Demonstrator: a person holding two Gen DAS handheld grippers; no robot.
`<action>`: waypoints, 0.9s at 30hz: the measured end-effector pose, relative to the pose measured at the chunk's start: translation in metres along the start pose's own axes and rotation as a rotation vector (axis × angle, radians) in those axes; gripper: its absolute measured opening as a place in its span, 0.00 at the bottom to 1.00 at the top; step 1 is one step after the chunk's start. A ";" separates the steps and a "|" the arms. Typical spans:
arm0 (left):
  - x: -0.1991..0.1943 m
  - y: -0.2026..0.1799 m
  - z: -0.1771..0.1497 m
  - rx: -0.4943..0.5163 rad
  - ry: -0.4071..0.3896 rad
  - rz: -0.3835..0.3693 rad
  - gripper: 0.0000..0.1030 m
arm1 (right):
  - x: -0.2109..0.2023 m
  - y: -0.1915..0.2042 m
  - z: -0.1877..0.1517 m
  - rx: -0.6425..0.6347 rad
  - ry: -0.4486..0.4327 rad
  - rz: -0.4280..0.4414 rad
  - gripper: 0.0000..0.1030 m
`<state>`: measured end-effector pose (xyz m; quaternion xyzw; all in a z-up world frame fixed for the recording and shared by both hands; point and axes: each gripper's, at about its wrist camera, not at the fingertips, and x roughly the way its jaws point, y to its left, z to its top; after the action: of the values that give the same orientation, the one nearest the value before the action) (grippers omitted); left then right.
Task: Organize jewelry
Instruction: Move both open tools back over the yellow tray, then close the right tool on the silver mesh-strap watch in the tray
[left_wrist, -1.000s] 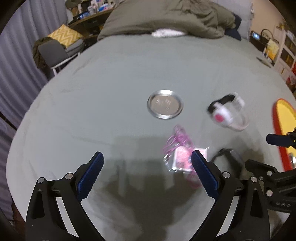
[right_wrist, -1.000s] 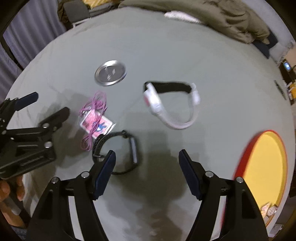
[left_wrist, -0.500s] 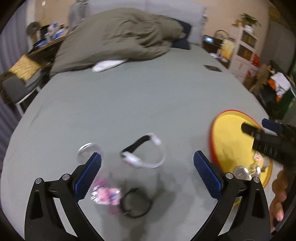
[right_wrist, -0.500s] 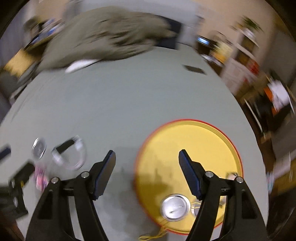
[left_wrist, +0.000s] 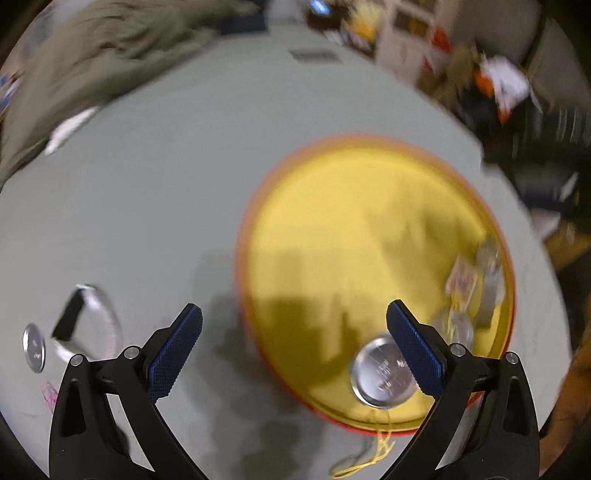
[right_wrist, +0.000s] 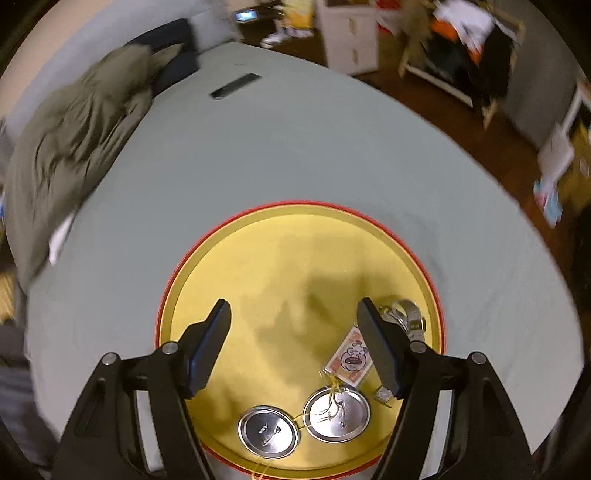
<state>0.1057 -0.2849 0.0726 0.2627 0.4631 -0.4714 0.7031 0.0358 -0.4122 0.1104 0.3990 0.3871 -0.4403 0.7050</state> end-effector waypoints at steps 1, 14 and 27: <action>0.009 -0.013 -0.004 0.038 0.020 -0.015 0.95 | 0.003 -0.004 0.002 0.017 0.010 0.010 0.65; 0.021 -0.037 -0.037 0.249 0.046 -0.172 0.94 | 0.032 -0.045 0.004 0.135 0.145 -0.073 0.65; 0.031 -0.046 -0.044 0.334 0.106 -0.175 0.95 | 0.057 -0.042 -0.007 0.012 0.160 -0.220 0.65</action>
<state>0.0506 -0.2816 0.0284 0.3586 0.4359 -0.5866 0.5807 0.0134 -0.4355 0.0470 0.3922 0.4808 -0.4841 0.6170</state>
